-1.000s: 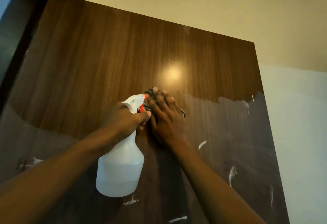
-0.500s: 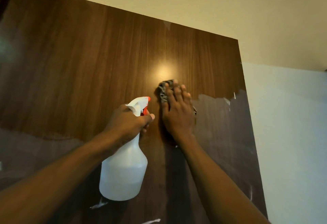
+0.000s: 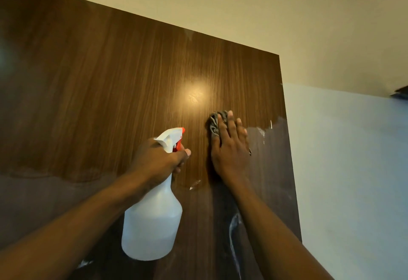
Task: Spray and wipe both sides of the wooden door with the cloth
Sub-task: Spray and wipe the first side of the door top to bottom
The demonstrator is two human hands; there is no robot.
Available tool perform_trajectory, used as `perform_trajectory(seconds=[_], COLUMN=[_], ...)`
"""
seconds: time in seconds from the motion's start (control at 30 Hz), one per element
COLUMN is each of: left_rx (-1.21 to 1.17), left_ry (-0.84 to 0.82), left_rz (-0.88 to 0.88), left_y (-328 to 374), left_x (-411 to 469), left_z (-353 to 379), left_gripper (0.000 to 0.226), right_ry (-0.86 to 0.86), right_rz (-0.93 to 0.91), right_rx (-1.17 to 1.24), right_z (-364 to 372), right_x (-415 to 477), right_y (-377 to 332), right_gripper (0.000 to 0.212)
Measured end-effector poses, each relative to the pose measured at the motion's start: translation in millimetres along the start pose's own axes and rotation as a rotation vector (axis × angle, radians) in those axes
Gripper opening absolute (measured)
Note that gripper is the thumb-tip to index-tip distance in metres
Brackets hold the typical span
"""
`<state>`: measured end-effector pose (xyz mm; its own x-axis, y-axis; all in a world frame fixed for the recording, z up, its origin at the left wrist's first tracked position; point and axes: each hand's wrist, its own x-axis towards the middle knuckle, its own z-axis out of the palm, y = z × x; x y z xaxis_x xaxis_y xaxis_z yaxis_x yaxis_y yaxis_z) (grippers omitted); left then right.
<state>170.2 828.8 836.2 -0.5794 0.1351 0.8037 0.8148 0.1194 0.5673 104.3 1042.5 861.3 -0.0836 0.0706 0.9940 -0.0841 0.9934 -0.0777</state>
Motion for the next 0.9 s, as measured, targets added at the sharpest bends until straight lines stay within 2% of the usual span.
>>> perform_trajectory(seconds=[0.07, 0.2, 0.3, 0.37, 0.5, 0.6, 0.7, 0.77, 0.83, 0.9], left_rx=[0.001, 0.014, 0.023, 0.001, -0.014, -0.025, -0.013, -0.006, -0.011, -0.016], left_ry=[-0.009, -0.036, -0.078, -0.080, -0.089, -0.097, -0.090, -0.085, -0.080, -0.078], left_rz=[0.005, 0.016, 0.021, 0.032, 0.043, 0.038, 0.042, 0.049, 0.032, 0.009], left_y=[4.7, 10.8, 13.8, 13.1, 13.7, 18.0, 25.8, 30.9, 32.2, 32.3], left_x=[1.5, 0.1, -2.2, -2.6, -3.0, -4.7, -5.7, -6.9, -7.4, -7.4], left_z=[2.7, 8.7, 10.4, 9.8, 10.4, 16.1, 25.5, 35.5, 45.1, 56.5], left_gripper=[0.018, 0.016, 0.021, 0.013, 0.012, 0.011, 0.016, 0.018, 0.016, 0.014], right_ry=[-0.011, -0.035, -0.028, -0.011, 0.010, 0.021, 0.002, -0.019, -0.023, -0.006], right_rz=[-0.048, -0.308, -0.335, -0.236, 0.168, 0.251, 0.134, -0.042, -0.209, -0.250], right_rx=[-0.011, -0.039, -0.025, -0.051, -0.025, -0.010, -0.007, -0.034, -0.051, -0.043], right_z=[2.4, 12.3, 10.9, 3.7, -17.4, -22.8, -21.4, -22.0, -21.8, -23.1], right_x=[11.8, -20.6, -52.4, -56.8, -20.9, 17.3, 24.3, 5.0, -22.0, -36.3], right_y=[-17.5, -19.0, 12.2, 37.9, 66.5, 57.9, 49.9, 56.4, 73.1, 103.6], right_gripper=[0.057, 0.056, 0.054, 0.054, 0.054, 0.055, 0.054, 0.054, 0.054, 0.053])
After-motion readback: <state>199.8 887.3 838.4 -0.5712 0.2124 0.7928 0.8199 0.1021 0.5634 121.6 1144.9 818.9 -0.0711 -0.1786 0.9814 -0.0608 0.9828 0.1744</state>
